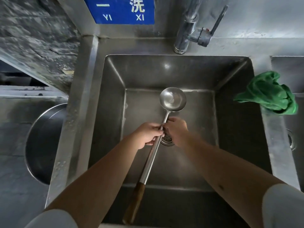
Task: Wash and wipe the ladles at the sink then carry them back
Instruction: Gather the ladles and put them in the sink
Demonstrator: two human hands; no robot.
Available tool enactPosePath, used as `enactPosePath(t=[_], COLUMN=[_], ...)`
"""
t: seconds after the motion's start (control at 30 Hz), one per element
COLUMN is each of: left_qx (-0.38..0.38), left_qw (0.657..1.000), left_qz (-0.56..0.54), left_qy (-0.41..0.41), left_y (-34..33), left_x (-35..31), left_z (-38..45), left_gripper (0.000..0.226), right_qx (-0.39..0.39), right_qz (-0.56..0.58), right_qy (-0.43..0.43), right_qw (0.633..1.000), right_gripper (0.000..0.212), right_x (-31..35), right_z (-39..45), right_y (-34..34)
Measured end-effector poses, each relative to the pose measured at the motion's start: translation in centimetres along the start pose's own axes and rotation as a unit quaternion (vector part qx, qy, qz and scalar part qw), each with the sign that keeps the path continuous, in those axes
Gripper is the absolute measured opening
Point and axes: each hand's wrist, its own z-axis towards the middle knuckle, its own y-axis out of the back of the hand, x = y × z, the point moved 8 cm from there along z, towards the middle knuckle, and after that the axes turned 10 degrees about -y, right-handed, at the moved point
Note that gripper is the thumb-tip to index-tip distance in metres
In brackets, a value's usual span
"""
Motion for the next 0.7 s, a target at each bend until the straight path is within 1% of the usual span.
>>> enactPosePath(t=[0.07,0.13,0.23,0.27,0.37,0.4,0.53,0.63,0.7], left_qx=[-0.006,-0.017,-0.022,-0.022,-0.028,-0.029,-0.028,-0.026,-0.011], left_qw=[1.0,1.0,1.0,1.0,0.999,0.999,0.999,0.999,0.998], left_qz=[0.001,-0.005,-0.012,-0.013,-0.012,-0.011,0.006,0.023,0.052], left_qy=[-0.002,-0.006,-0.013,-0.016,-0.027,-0.028,-0.025,-0.031,-0.037], left_y=[0.2,0.4,0.6,0.6,0.9,1.0,1.2,1.3,1.2], left_x=[0.5,0.9,1.7,2.0,3.0,3.3,4.3,4.0,3.9], left_z=[0.9,1.8,3.1,3.4,4.4,4.8,6.0,6.3,6.6], left_gripper=[0.021,0.021,0.027,0.03,0.033,0.033,0.034,0.038,0.041], right_qx=[-0.013,-0.01,-0.012,-0.011,-0.013,-0.012,-0.006,0.002,0.007], right_qz=[-0.009,-0.015,-0.008,-0.008,-0.051,-0.069,-0.105,-0.12,-0.124], right_qy=[0.007,0.016,0.003,0.0,0.005,0.01,0.02,0.034,0.042], right_qw=[1.0,1.0,1.0,1.0,0.999,0.998,0.994,0.992,0.991], right_gripper=[0.02,0.029,0.044,0.044,0.027,0.024,0.028,0.039,0.038], right_x=[-0.3,-1.3,-2.3,-2.2,-0.8,-0.1,0.6,1.0,1.0], right_z=[1.5,4.0,6.5,6.6,4.6,3.8,3.8,3.3,3.4], right_y=[-0.4,-1.0,-1.5,-1.6,-1.8,-1.9,-2.3,-2.5,-2.7])
